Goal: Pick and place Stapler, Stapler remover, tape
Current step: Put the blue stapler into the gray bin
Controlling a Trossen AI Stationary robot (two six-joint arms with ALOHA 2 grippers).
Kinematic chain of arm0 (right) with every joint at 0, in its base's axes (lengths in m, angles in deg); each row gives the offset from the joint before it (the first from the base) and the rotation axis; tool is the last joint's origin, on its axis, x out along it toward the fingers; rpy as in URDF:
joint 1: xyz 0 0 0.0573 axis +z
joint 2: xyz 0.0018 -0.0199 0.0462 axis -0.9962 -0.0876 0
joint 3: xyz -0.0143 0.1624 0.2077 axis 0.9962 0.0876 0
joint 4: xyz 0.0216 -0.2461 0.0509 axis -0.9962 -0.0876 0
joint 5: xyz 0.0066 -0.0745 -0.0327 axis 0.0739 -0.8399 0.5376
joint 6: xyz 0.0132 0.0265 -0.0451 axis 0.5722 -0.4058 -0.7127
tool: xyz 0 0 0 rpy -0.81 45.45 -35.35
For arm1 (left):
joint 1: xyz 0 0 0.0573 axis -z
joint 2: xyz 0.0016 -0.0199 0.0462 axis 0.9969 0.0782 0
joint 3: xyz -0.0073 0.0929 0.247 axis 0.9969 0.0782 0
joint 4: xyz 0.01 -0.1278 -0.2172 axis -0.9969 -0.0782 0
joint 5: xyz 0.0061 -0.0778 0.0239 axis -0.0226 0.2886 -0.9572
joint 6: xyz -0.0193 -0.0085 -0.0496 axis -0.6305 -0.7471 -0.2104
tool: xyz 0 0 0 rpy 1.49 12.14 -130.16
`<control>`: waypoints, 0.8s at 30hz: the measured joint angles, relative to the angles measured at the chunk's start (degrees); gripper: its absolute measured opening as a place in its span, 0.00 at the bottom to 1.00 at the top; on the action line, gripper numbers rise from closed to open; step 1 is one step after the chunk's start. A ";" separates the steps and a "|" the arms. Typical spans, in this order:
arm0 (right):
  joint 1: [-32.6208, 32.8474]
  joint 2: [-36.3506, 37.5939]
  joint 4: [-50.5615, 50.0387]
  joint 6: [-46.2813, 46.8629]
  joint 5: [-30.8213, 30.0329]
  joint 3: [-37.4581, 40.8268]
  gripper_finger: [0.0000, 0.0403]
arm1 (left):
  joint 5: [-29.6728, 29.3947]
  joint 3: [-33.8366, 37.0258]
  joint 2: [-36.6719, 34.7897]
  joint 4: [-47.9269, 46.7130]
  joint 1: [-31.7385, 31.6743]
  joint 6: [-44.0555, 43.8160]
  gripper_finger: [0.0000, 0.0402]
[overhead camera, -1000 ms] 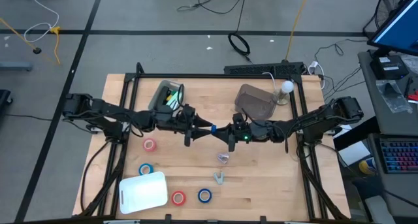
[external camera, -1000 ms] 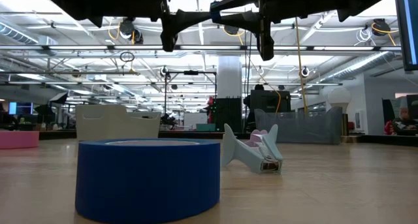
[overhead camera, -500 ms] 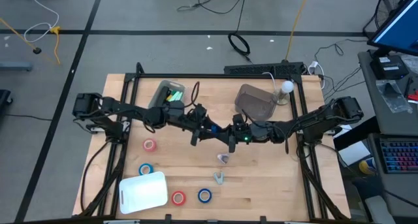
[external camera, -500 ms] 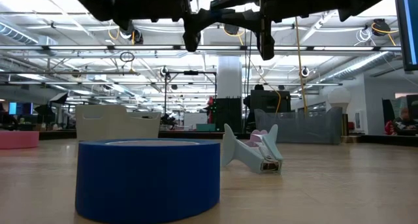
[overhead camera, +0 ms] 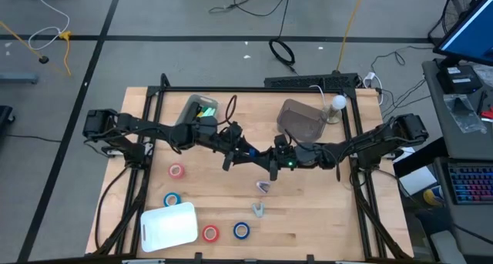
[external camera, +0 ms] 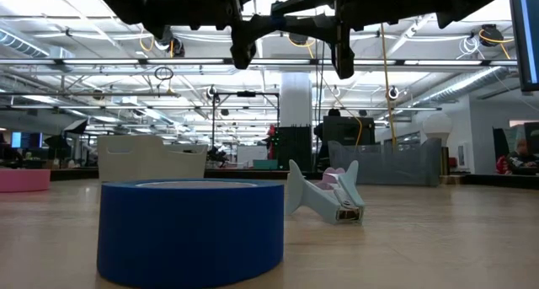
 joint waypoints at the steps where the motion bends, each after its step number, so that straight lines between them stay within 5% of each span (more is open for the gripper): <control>1: 0.00 0.00 0.08 0.02 0.07 0.00 0.14 | 0.14 0.00 0.00 -0.04 0.00 0.36 0.51; 11: 0.09 0.00 0.79 1.40 1.21 0.00 0.14 | 1.54 0.07 0.04 0.44 -0.06 2.06 0.13; 24: -0.09 0.07 -0.81 0.50 4.76 -0.07 0.26 | 4.06 0.13 0.11 -0.77 -2.00 1.15 0.13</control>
